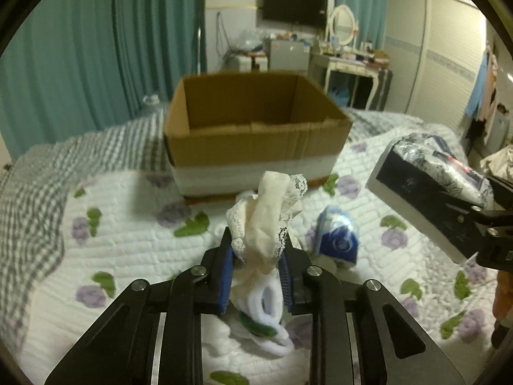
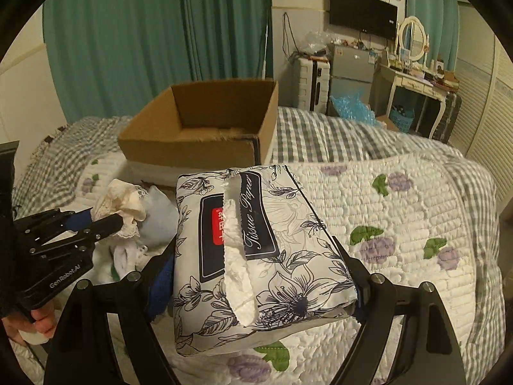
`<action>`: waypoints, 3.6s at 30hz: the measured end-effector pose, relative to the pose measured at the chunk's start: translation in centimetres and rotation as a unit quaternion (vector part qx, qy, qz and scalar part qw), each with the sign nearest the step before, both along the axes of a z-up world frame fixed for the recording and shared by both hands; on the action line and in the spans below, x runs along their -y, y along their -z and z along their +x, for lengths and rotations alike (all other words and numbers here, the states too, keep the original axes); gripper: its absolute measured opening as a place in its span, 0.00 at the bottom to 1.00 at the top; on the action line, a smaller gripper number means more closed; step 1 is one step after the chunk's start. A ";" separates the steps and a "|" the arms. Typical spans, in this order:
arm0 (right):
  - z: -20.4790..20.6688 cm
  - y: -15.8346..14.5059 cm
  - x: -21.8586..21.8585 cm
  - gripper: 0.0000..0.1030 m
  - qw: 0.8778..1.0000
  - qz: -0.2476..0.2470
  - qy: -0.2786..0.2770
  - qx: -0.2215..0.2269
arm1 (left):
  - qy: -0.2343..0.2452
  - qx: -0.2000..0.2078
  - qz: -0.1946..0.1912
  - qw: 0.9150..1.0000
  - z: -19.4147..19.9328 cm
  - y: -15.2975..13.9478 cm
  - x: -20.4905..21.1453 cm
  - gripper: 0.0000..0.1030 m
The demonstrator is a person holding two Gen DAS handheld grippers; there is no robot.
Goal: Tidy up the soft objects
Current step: 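Grasp the white lace cloth with the left gripper and lift it, then carry the tissue pack with the right gripper into the box while the left gripper drops the lace cloth in, then return to the bed and grasp a white fluffy sock with the left gripper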
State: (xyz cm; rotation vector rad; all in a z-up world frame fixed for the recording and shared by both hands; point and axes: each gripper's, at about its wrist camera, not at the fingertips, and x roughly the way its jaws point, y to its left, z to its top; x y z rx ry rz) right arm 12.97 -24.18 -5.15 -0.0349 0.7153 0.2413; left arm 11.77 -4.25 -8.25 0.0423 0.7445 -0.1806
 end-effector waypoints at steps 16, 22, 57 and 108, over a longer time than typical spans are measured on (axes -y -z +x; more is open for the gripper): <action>1.3 -9.5 -2.8 0.82 0.996 -0.001 -0.015 0.092 | 0.029 0.098 0.002 0.995 3.9 -10.6 -1.5 0.23; 7.5 -10.7 -4.3 0.82 0.994 0.033 -0.015 0.099 | 0.035 0.079 -0.001 0.996 9.9 -9.5 -1.7 0.23; 4.4 -16.9 -4.0 0.99 0.985 0.021 0.009 0.174 | -0.013 0.173 0.029 0.984 4.4 -14.4 -3.4 0.91; -2.7 6.2 -9.8 1.00 0.998 -0.012 -0.045 -0.038 | 0.006 -0.046 0.013 0.999 -1.9 6.9 -5.5 0.40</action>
